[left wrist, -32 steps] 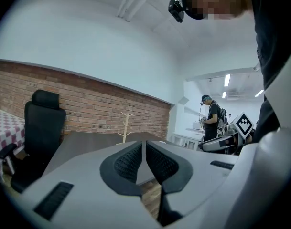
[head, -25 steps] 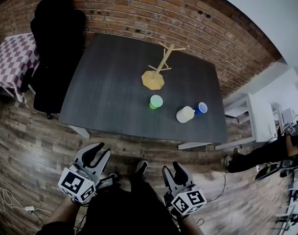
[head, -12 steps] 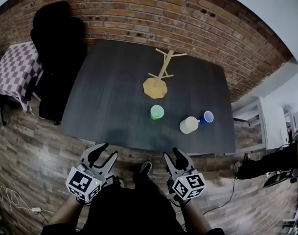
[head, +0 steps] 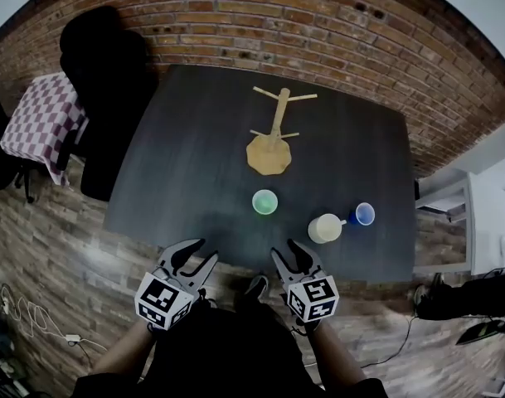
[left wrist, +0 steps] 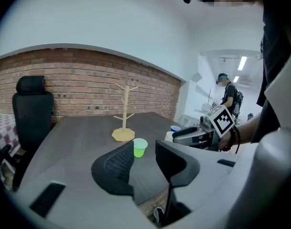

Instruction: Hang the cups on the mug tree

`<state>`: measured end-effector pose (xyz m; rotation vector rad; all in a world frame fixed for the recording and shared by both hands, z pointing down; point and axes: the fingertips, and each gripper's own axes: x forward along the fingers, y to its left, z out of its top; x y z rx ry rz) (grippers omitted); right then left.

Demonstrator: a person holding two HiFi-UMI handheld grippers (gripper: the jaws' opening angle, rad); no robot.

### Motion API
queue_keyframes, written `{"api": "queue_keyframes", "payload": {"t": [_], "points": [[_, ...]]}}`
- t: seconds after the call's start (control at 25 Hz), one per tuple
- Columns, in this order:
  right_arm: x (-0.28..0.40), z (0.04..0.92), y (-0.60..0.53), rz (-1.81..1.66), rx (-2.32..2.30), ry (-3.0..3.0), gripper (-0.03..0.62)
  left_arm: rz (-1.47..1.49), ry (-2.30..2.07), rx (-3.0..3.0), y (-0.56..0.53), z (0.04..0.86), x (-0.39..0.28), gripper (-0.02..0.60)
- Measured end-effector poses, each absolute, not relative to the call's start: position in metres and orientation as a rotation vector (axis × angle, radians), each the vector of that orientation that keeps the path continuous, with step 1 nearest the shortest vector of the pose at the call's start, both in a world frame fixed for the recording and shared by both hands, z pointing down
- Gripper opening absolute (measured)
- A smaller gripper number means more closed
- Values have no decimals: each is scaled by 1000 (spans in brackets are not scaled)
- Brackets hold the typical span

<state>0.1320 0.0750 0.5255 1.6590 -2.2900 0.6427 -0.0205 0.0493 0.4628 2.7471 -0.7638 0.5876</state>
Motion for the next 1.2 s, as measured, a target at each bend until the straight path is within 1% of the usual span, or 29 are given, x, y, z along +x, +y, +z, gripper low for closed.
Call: {"api": "queue_keyframes", "payload": {"t": [0.12, 0.2, 0.28, 0.68, 0.84, 1.2], "points": [[143, 531, 53, 564, 1591, -2291, 178, 612, -817, 2707, 40, 464, -12, 147], [147, 536, 40, 522, 1535, -2290, 126, 602, -852, 2681, 34, 463, -7, 147], [145, 542, 26, 471, 1477, -2286, 111, 592, -874, 2659, 27, 463, -4, 147], [113, 580, -23, 289, 1229, -2149, 110, 579, -870, 2608, 1, 476, -23, 147], [108, 597, -32, 254, 1176, -2049, 110, 573, -833, 2613, -14, 477, -34, 147], [93, 624, -44, 42, 910, -1752, 110, 559, -806, 2612, -47, 479, -60, 146]]}}
